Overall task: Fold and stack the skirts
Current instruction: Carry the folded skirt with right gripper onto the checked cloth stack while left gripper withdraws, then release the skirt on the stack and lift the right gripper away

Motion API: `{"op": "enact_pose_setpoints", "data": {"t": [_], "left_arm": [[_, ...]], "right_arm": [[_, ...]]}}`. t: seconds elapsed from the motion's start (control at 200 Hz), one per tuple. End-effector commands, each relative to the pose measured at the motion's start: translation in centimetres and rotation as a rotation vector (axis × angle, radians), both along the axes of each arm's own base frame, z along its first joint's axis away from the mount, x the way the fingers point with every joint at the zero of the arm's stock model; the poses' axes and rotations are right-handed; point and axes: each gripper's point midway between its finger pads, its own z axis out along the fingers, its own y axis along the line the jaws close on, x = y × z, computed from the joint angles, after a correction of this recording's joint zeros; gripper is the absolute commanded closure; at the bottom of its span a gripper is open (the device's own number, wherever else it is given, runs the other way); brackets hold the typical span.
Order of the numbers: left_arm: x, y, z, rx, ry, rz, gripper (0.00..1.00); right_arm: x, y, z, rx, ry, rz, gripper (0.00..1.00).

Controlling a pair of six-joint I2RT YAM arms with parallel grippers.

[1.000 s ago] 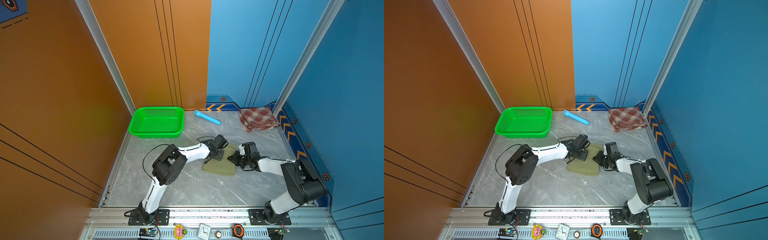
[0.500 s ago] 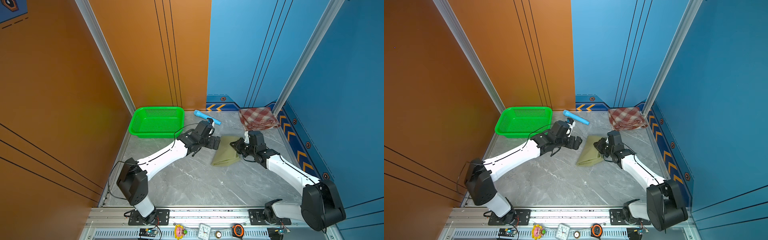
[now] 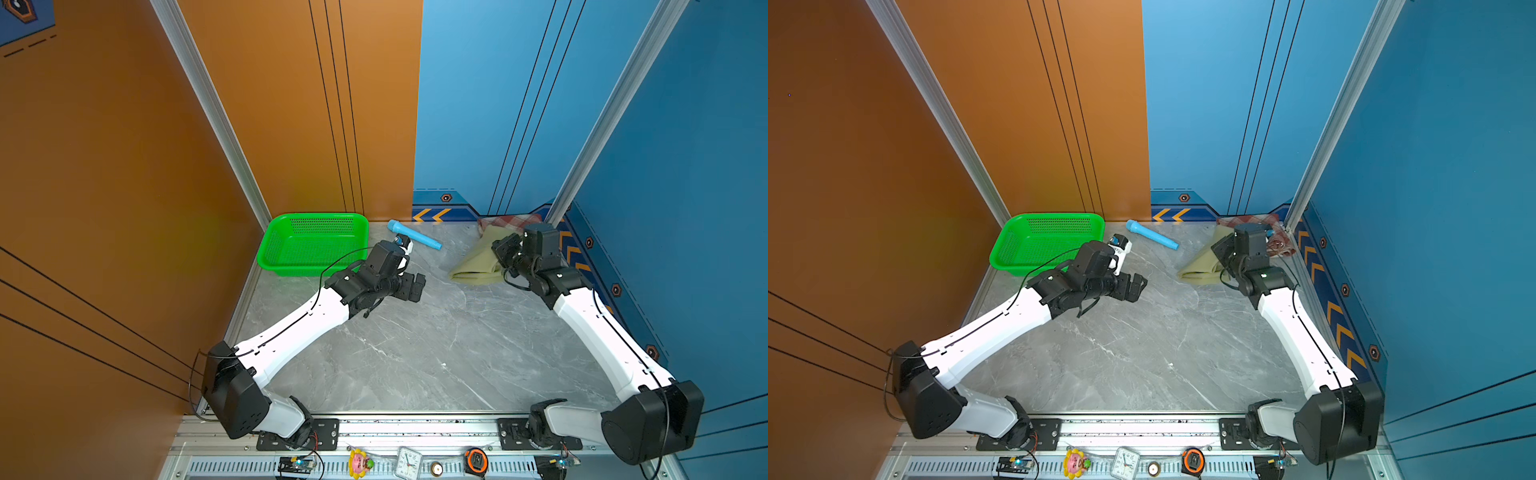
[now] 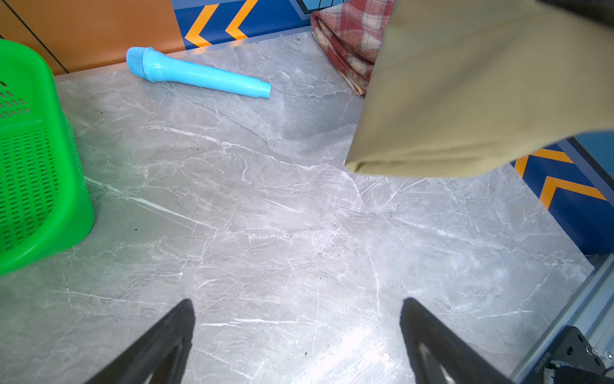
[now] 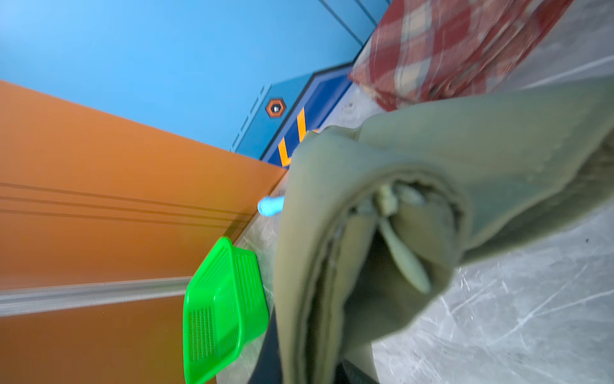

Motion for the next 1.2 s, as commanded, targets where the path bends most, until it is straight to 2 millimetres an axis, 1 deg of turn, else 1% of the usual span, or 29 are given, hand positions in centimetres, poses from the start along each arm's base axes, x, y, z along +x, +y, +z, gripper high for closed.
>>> {"op": "enact_pose_setpoints", "data": {"t": [0.0, 0.155, 0.19, 0.315, 0.401, 0.416, 0.436, 0.531, 0.576, 0.581, 0.596, 0.731, 0.746, 0.756, 0.766, 0.776, 0.811, 0.831, 0.881, 0.991, 1.011, 1.092, 1.197], "left_arm": [[-0.9, 0.4, 0.2, -0.007, 0.016, -0.031, 0.03], [-0.9, 0.1, 0.0, -0.019, 0.031, -0.043, 0.01], [-1.0, -0.3, 0.0, -0.032, 0.025, -0.064, 0.02], [-0.9, -1.0, 0.4, -0.071, -0.010, -0.094, 0.02], [-0.5, -1.3, 0.5, -0.073, -0.024, -0.106, 0.02], [-0.4, -1.4, 0.5, -0.075, -0.024, -0.107, 0.02], [-0.3, -1.5, 0.5, -0.076, -0.024, -0.110, 0.02], [0.3, -2.0, 0.2, -0.078, -0.018, -0.120, 0.02], [0.6, -2.1, 0.0, -0.073, -0.016, -0.120, 0.02], [0.6, -2.1, -0.1, -0.071, -0.014, -0.119, 0.02], [0.7, -2.2, -0.1, -0.072, -0.014, -0.118, 0.02], [1.8, -2.3, -0.6, -0.072, 0.004, -0.103, 0.02], [1.9, -2.3, -0.6, -0.073, 0.007, -0.103, 0.02], [2.0, -2.4, -0.7, -0.072, 0.007, -0.102, 0.02], [2.1, -2.3, -0.6, -0.074, 0.007, -0.099, 0.02], [2.1, -2.4, -0.6, -0.074, 0.009, -0.099, 0.02], [2.4, -2.4, -0.7, -0.075, 0.012, -0.093, 0.02], [2.5, -2.4, -0.7, -0.075, 0.014, -0.093, 0.02], [3.0, -2.4, -0.9, -0.072, 0.021, -0.084, 0.02], [3.9, -2.4, -1.1, -0.077, 0.036, -0.060, 0.02], [4.1, -2.4, -1.1, -0.078, 0.036, -0.056, 0.02], [4.5, -2.6, -1.2, -0.082, 0.042, -0.049, 0.02], [4.9, -2.8, -1.3, -0.085, 0.046, -0.038, 0.02]], "right_arm": [[2.0, -3.8, 1.4, -0.030, -0.015, -0.163, 1.00], [5.6, -7.5, 2.5, -0.033, -0.046, -0.308, 1.00], [6.5, -8.2, 2.6, -0.033, -0.051, -0.336, 1.00], [9.7, -10.2, 3.0, -0.022, -0.089, -0.410, 1.00], [11.9, -11.5, 2.4, -0.018, -0.088, -0.452, 1.00], [12.1, -11.7, 2.6, -0.015, -0.097, -0.459, 1.00], [12.6, -12.0, 2.4, -0.011, -0.100, -0.469, 1.00], [14.8, -13.1, 1.4, 0.017, -0.106, -0.507, 1.00], [15.6, -13.6, 0.4, 0.016, -0.100, -0.530, 1.00], [15.8, -13.6, 0.9, 0.019, -0.115, -0.533, 1.00], [16.1, -13.8, 1.4, 0.023, -0.131, -0.538, 1.00], [19.3, -15.1, -0.1, 0.062, -0.140, -0.569, 1.00], [19.6, -15.2, 0.0, 0.067, -0.146, -0.571, 1.00], [19.7, -15.3, 0.5, 0.071, -0.157, -0.572, 1.00], [20.4, -15.4, -0.9, 0.066, -0.138, -0.575, 1.00], [20.6, -15.5, -1.1, 0.064, -0.134, -0.577, 1.00], [21.2, -15.8, -1.4, 0.057, -0.132, -0.587, 1.00], [21.6, -15.9, -1.2, 0.054, -0.136, -0.591, 1.00], [22.5, -16.2, -1.8, 0.054, -0.129, -0.599, 1.00], [24.4, -16.6, -3.8, 0.072, -0.105, -0.602, 1.00], [24.6, -16.7, -4.2, 0.075, -0.102, -0.603, 1.00], [25.0, -17.0, -6.4, 0.087, -0.068, -0.608, 1.00], [24.4, -17.3, -10.5, 0.100, 0.015, -0.620, 1.00]]}}
